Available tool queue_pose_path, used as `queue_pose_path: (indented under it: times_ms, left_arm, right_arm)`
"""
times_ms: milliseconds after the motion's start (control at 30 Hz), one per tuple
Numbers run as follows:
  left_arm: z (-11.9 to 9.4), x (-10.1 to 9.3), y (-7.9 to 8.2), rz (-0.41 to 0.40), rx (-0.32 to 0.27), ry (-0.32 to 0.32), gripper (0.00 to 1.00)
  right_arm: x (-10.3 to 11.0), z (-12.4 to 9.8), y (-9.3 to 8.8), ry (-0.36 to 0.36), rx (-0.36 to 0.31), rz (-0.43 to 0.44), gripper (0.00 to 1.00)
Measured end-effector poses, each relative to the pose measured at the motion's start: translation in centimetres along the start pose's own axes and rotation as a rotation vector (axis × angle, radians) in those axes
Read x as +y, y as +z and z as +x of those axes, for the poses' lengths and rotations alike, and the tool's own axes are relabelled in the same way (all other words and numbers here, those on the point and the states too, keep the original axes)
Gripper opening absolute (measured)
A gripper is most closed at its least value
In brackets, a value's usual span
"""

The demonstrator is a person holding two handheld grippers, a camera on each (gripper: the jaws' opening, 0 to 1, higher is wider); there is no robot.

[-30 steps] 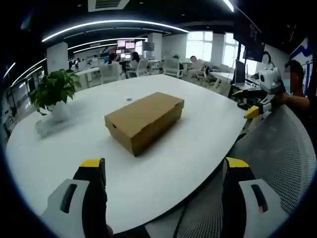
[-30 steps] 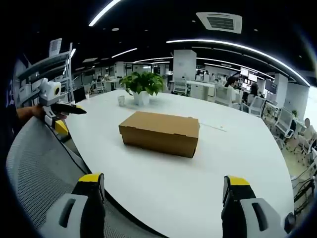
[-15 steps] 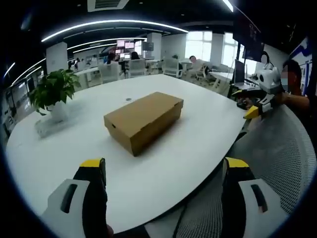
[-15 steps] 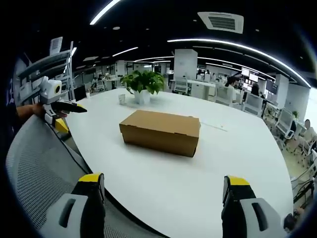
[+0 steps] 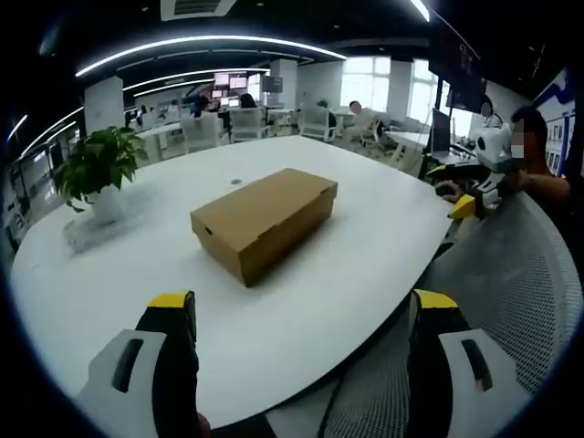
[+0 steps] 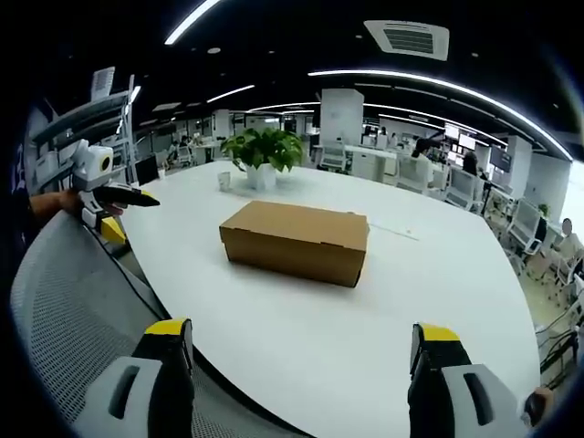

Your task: Operate the shoe box by opening the lid, removing the specified soft item, and placing it in the target area until the item is outside and the box remains undamaged.

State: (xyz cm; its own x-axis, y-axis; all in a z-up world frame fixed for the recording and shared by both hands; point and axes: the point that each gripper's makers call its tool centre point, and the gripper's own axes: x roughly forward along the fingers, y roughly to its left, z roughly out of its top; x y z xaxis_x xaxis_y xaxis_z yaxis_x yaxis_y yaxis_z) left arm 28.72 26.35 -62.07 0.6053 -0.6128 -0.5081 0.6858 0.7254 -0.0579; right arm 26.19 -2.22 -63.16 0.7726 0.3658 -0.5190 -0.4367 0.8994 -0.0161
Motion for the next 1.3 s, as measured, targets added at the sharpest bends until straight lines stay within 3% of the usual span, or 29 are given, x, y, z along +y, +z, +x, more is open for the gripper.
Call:
queue_pose_path:
  times_ms: [1300]
  left_arm:
    - [-0.07,0.19,0.2,-0.016,-0.011,0.009,0.92]
  right_arm:
    - [-0.25,-0.05,-0.53,-0.008,0.025,0.007,0.98]
